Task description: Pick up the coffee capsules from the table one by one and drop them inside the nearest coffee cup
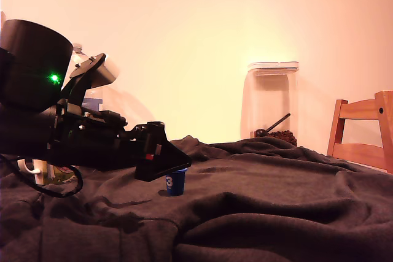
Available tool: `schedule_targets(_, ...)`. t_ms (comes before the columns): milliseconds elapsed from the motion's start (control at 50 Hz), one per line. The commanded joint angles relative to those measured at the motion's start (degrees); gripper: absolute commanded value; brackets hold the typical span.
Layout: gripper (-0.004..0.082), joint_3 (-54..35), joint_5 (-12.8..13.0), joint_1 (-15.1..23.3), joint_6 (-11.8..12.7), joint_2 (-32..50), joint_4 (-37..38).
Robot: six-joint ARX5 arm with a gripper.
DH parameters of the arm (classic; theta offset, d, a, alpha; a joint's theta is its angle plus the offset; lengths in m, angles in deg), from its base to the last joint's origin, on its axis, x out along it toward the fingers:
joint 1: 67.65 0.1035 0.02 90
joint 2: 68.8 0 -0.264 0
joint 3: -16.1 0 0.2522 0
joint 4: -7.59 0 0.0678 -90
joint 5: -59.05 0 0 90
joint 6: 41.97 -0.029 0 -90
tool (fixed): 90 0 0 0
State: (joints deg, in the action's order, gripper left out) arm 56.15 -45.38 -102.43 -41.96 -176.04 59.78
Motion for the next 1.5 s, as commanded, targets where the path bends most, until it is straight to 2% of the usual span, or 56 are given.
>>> schedule_targets(0, 0.0606, -0.3, 0.3, 0.1, 0.1, 0.7, -2.7)
schedule_targets(280, 0.0606, -0.3, 1.1, -0.2, 0.2, 0.7, -3.4)
schedule_targets(380, 0.0606, -0.3, 3.7, -0.2, 1.6, 0.7, -3.5)
schedule_targets(580, 0.0606, -0.3, 8.9, -0.2, 1.7, 0.9, -4.7)
schedule_targets(920, 0.0606, -0.3, 13.3, -0.2, 1.7, 0.9, -5.5)
schedule_targets(1100, 0.0606, -0.1, 13.3, -0.3, 1.6, 0.9, -5.8)
schedule_targets(1480, 0.0605, 3.8, 13.0, -0.3, 1.6, 0.7, -12.9)
